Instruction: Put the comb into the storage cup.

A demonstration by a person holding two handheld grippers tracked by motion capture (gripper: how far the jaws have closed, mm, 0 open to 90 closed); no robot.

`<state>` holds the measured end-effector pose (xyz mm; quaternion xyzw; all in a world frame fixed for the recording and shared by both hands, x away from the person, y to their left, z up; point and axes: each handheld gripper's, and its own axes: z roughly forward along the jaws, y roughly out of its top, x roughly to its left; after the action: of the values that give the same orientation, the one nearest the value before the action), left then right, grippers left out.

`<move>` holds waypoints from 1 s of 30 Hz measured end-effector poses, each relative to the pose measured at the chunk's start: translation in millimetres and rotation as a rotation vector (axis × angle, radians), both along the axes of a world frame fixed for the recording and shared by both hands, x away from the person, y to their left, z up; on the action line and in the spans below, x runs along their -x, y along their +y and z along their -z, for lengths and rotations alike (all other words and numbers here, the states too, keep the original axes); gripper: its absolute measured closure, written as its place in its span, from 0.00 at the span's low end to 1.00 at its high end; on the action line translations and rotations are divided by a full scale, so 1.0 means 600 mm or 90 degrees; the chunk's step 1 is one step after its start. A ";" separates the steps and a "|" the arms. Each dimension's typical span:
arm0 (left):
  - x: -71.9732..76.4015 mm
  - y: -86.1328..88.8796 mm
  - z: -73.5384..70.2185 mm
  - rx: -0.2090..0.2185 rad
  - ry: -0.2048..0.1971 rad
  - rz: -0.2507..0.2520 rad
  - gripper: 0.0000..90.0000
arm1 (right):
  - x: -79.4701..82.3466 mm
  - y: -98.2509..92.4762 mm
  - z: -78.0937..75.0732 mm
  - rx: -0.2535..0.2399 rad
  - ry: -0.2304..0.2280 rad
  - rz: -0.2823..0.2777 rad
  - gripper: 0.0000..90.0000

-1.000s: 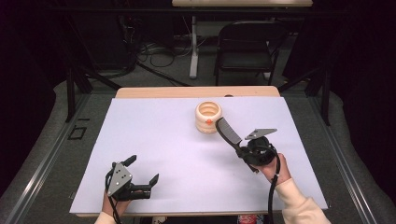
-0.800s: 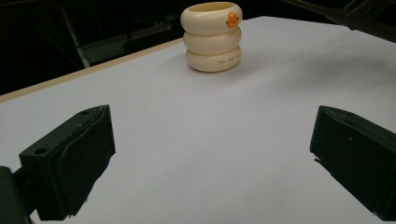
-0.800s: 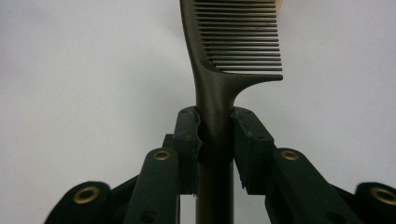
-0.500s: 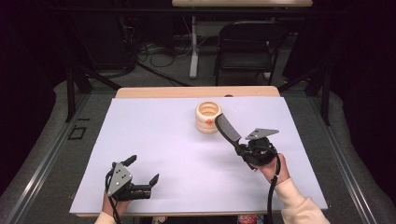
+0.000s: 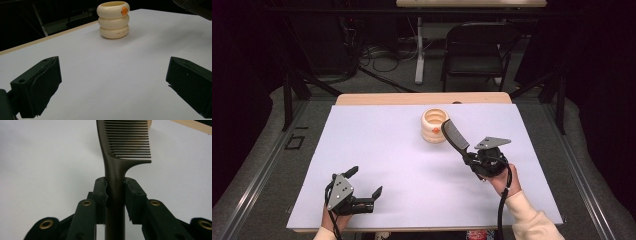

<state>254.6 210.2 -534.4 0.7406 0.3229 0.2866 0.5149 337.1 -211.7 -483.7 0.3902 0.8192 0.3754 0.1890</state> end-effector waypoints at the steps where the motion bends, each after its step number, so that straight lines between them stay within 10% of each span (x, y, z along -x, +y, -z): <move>1: 0.000 0.000 0.000 -0.001 0.000 0.000 0.00 | 0.000 0.000 -0.001 -0.001 0.000 0.001 0.80; 30: -0.001 -0.001 0.001 -0.005 0.001 0.000 0.00 | -0.018 0.010 -0.009 -0.044 -0.060 -0.007 0.80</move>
<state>255.0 209.5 -534.8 0.7427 0.3225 0.2870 0.5119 347.6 -205.9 -478.4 0.3739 0.7980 0.4226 0.2118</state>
